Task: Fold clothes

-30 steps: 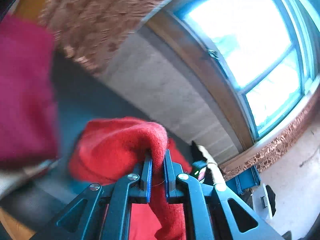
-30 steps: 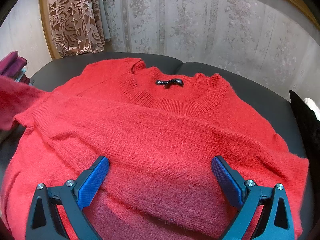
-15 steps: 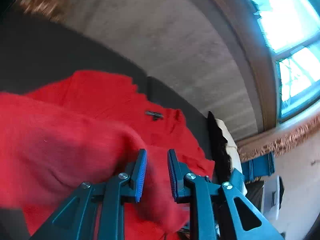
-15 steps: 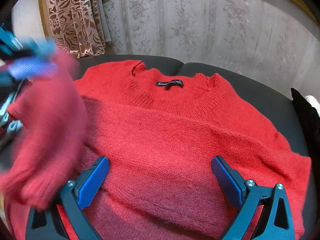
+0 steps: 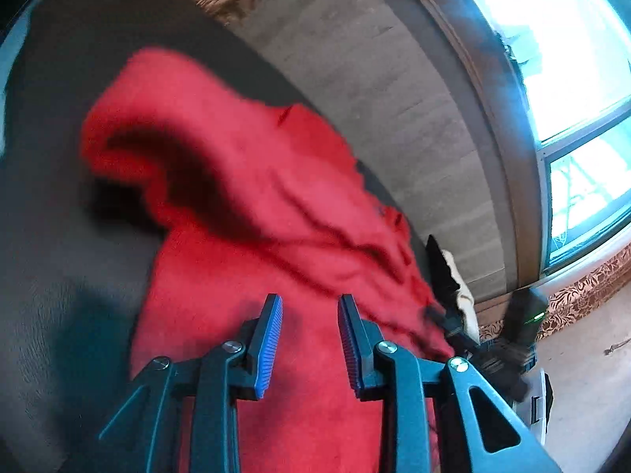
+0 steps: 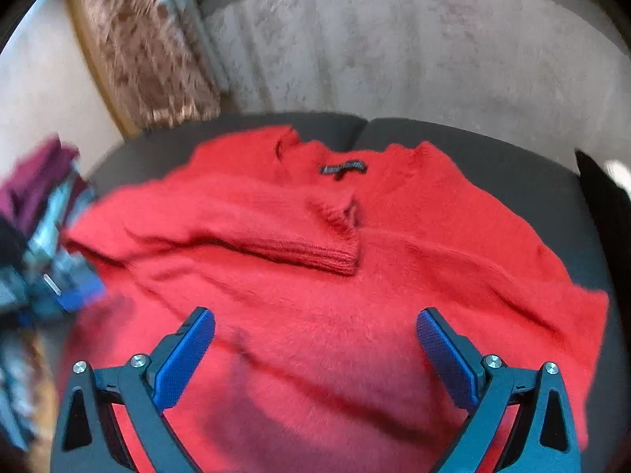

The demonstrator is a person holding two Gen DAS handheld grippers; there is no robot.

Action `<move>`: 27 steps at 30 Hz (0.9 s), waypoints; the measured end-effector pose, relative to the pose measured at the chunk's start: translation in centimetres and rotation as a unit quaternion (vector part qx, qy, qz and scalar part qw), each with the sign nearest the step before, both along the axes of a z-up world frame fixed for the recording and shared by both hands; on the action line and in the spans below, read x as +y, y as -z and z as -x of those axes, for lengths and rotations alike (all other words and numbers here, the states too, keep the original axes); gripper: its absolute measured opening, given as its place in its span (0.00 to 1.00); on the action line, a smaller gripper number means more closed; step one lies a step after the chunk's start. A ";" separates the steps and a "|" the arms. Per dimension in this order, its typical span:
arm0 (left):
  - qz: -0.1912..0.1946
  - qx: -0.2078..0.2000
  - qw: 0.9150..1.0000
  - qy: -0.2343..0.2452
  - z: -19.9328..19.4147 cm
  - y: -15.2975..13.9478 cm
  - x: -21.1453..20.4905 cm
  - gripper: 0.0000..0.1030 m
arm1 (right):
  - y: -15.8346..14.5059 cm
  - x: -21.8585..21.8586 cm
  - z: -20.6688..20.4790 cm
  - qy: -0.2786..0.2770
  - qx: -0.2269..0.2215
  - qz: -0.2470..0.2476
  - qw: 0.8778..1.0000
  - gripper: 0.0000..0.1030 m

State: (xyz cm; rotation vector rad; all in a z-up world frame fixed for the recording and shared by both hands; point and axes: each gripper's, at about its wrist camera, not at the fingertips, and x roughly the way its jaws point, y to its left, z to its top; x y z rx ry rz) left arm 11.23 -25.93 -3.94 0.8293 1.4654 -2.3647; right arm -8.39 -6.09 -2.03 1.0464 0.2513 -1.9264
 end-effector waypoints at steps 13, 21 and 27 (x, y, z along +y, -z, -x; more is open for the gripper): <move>0.082 0.044 0.996 0.009 -0.3 1.5 2.1 0.26 | 1.1 -3.5 2.8 0.087 -0.071 0.017 0.994 0.96; 0.080 0.063 0.995 0.010 -1.0 1.6 1.7 0.26 | 1.2 -7.2 2.1 0.042 -0.020 -0.058 0.997 0.25; 0.079 0.068 0.994 0.012 -2.0 1.8 1.5 0.26 | -2.2 -7.8 0.9 0.002 0.028 -0.079 0.996 0.11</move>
